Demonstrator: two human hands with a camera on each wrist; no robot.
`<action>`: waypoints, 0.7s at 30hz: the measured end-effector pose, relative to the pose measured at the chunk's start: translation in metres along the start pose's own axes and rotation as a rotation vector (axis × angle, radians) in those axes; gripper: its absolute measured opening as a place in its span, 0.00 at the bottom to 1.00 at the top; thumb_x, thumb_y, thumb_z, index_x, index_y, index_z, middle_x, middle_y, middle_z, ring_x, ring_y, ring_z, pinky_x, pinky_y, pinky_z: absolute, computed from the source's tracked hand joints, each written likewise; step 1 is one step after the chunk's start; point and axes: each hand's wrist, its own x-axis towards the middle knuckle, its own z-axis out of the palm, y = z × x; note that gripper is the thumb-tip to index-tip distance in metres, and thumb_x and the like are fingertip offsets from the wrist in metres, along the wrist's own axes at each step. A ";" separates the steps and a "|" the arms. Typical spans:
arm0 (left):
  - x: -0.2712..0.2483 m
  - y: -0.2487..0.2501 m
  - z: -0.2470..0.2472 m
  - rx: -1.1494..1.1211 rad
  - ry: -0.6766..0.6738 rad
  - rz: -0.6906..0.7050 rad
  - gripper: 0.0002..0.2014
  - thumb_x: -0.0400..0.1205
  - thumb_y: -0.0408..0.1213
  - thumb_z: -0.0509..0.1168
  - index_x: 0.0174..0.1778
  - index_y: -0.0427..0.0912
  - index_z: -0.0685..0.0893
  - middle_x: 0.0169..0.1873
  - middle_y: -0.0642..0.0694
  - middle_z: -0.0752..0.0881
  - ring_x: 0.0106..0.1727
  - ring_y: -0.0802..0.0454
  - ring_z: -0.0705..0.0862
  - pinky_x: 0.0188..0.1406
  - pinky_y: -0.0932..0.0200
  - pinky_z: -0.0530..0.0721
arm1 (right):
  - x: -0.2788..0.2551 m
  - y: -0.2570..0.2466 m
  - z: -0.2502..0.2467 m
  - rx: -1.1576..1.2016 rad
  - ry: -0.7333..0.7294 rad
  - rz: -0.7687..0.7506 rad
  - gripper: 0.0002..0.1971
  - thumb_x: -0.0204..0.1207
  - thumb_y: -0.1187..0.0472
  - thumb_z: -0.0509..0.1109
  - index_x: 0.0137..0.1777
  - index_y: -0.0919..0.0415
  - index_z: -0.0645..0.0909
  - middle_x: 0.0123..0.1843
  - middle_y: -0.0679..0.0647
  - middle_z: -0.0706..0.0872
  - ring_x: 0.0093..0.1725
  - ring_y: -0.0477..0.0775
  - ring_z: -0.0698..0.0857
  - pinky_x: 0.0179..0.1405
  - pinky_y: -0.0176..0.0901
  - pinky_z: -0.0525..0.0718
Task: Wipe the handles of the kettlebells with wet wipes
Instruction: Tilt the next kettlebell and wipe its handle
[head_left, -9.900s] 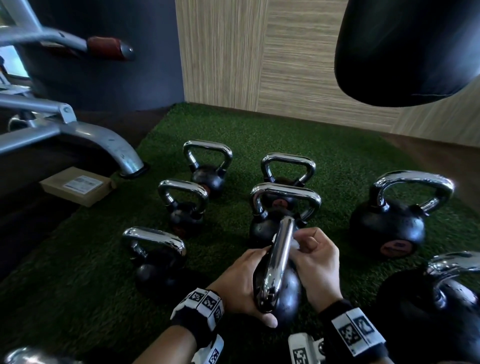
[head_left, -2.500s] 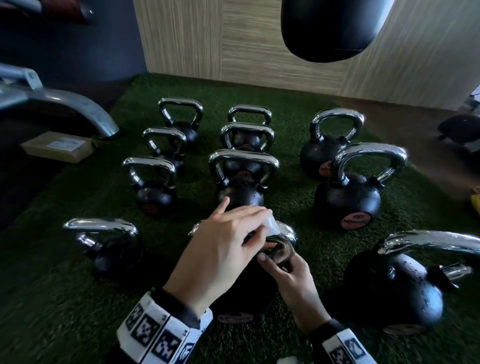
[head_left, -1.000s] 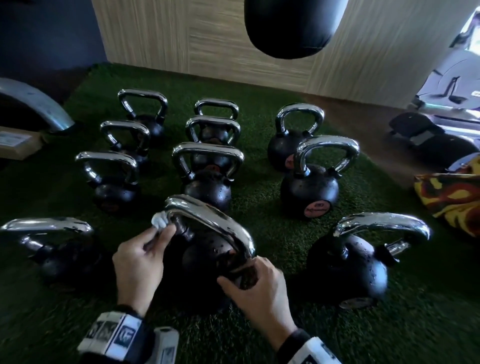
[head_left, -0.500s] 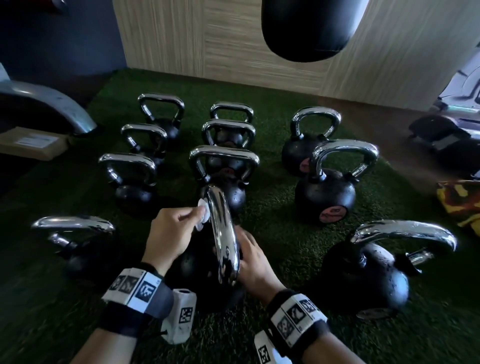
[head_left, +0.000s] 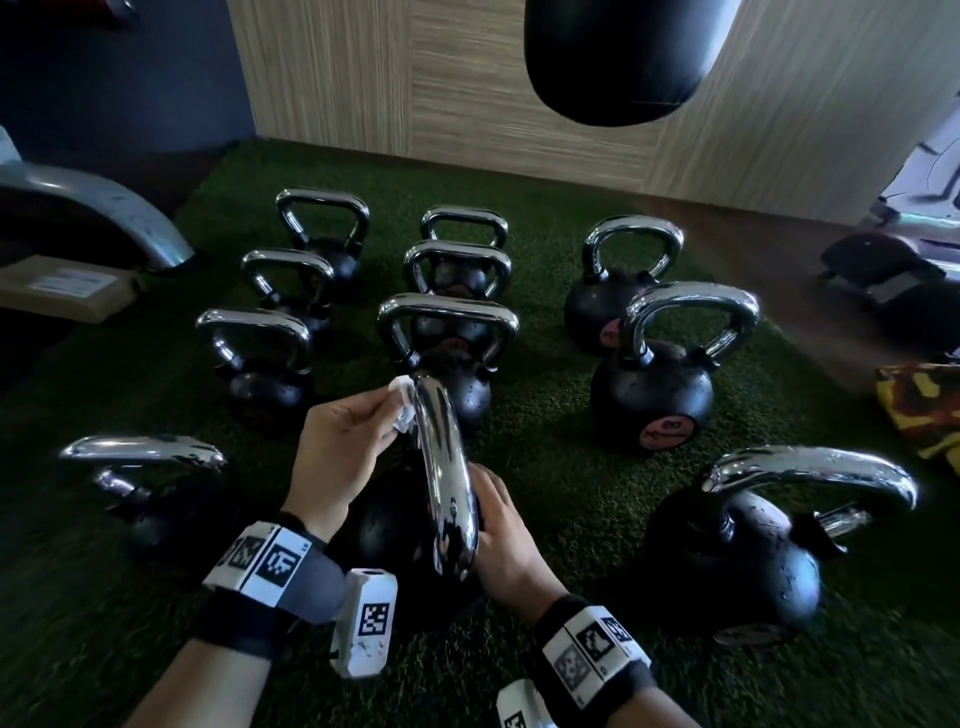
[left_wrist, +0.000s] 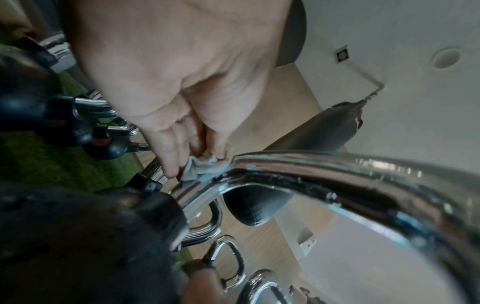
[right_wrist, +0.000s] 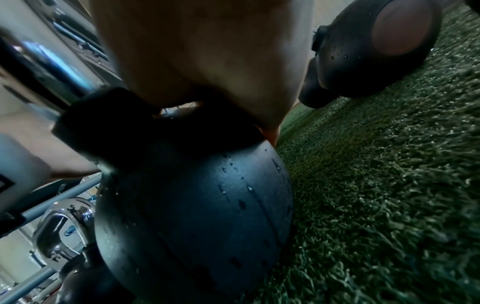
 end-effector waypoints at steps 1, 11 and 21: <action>-0.001 0.002 0.000 -0.016 -0.001 -0.013 0.10 0.86 0.35 0.71 0.61 0.42 0.91 0.49 0.49 0.96 0.57 0.56 0.93 0.68 0.52 0.88 | 0.000 0.000 0.000 0.005 -0.001 0.001 0.40 0.71 0.33 0.62 0.85 0.43 0.67 0.82 0.42 0.69 0.81 0.43 0.68 0.85 0.48 0.69; -0.063 0.009 0.013 -0.238 0.037 0.068 0.09 0.78 0.37 0.71 0.51 0.47 0.94 0.45 0.44 0.96 0.47 0.53 0.95 0.42 0.67 0.90 | -0.001 0.004 0.003 0.048 0.024 -0.040 0.40 0.70 0.30 0.61 0.84 0.43 0.69 0.81 0.42 0.71 0.81 0.40 0.68 0.84 0.49 0.70; -0.119 0.001 -0.004 -0.118 -0.113 0.181 0.13 0.74 0.32 0.74 0.48 0.53 0.96 0.50 0.45 0.95 0.54 0.51 0.95 0.53 0.64 0.91 | -0.002 0.005 0.002 0.058 0.017 -0.076 0.40 0.72 0.30 0.61 0.83 0.46 0.70 0.79 0.42 0.73 0.78 0.33 0.69 0.82 0.44 0.72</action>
